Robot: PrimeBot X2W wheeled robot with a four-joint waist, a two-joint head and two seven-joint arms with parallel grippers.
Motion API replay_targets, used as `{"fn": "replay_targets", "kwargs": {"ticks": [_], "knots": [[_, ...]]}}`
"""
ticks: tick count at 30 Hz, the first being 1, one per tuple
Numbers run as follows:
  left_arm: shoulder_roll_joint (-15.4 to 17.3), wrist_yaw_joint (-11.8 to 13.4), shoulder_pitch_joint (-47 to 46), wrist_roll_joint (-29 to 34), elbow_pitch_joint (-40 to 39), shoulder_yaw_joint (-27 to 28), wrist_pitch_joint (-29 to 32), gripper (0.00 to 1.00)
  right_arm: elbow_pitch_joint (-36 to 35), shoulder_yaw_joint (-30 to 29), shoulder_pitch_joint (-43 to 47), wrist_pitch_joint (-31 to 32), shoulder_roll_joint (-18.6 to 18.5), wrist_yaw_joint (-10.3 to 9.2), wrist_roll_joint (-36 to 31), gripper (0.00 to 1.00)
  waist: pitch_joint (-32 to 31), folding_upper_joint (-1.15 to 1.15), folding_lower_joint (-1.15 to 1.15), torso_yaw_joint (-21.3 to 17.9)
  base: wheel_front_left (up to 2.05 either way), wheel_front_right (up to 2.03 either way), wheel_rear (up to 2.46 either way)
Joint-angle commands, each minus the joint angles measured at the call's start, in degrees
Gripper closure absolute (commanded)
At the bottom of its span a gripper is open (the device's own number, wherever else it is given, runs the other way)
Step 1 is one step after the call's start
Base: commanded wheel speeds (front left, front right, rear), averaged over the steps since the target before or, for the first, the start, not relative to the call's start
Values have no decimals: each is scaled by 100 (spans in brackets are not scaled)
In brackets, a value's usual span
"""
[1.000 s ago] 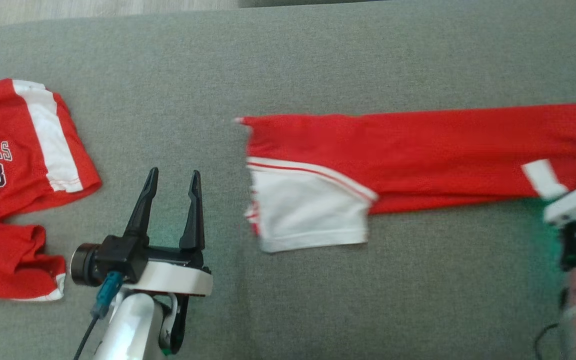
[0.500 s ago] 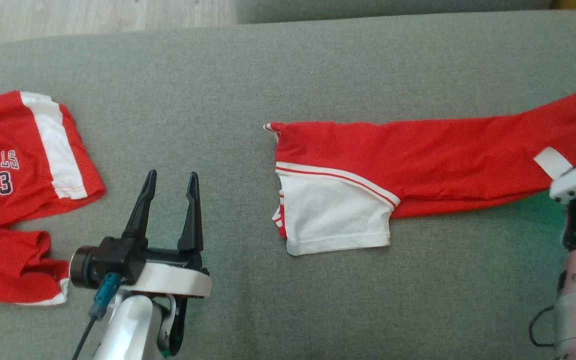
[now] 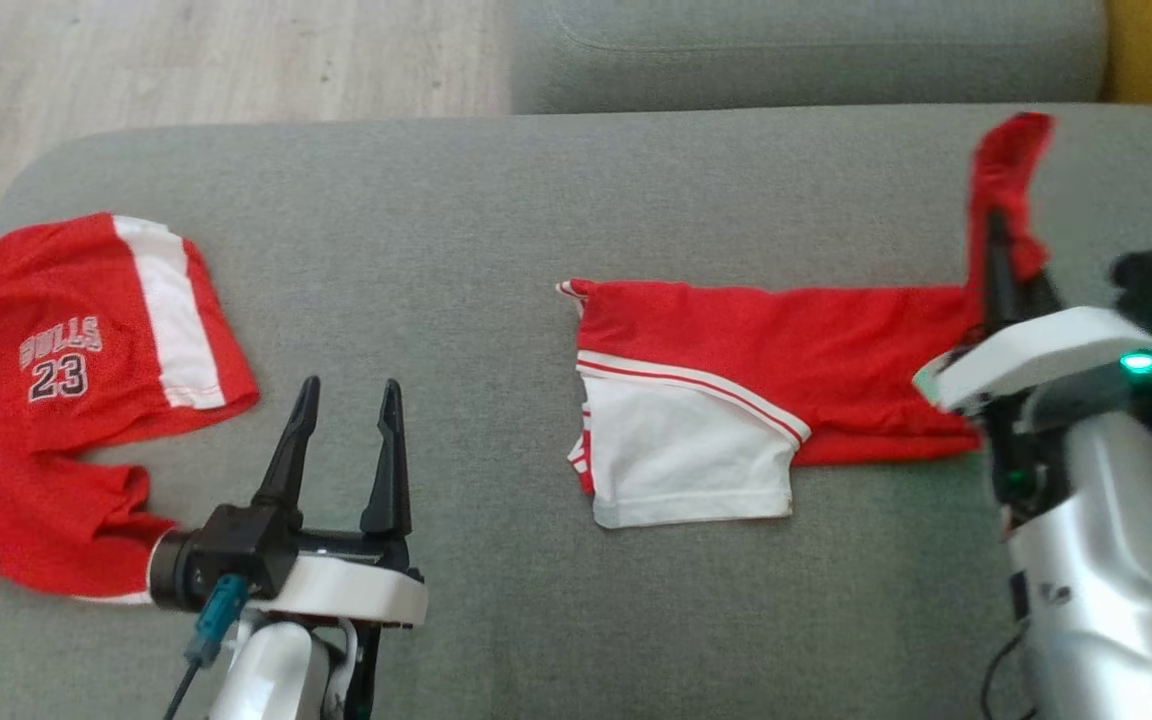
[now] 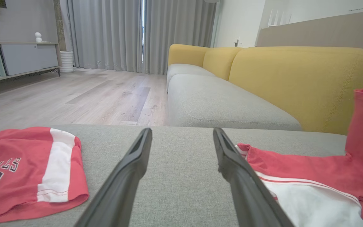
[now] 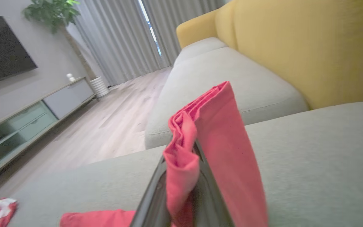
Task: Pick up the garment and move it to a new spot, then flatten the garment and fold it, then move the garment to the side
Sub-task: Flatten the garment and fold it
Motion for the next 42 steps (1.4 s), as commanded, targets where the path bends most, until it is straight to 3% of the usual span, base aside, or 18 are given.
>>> {"fn": "replay_targets", "kwargs": {"ticks": [1,13,24,25,26,27,28,32,36,42], "knots": [[12,31,-124,-27,-165,165,-53,0,-255,294,-118,4,30,39,109,100,-48,0,1,79,0,0,0],[12,43,-149,-70,-144,47,-53,0,46,2092,22,-106,31,39,935,100,19,0,1,669,0,0,0],[12,57,-310,-105,-83,-93,-53,0,843,3216,-63,-413,31,39,1371,100,115,0,1,1001,0,0,0],[12,56,-325,-101,-66,-102,-53,0,933,3471,-68,-394,31,39,1523,79,116,0,1,1014,0,0,0],[12,58,-328,-98,-56,-96,-53,0,968,3573,-70,-406,31,39,1607,65,118,0,1,1010,0,0,0],[12,61,-327,-95,-46,-84,-53,0,994,3684,-79,-415,31,39,1675,36,123,0,1,993,0,0,0],[12,64,-324,-91,-39,-68,-53,0,1015,3797,-88,-408,31,39,1751,0,125,0,1,969,0,0,0],[12,57,-306,-69,-11,-21,-54,0,995,4090,-151,-423,31,39,1980,0,113,0,1,858,0,0,0],[12,45,-320,-47,-72,68,-54,0,1101,3975,-396,-778,31,39,2057,0,65,0,1,592,0,0,0],[31,76,-317,140,-275,93,-54,0,1254,3302,-625,-1345,23,39,716,0,-2,0,1,222,0,0,0]]}}
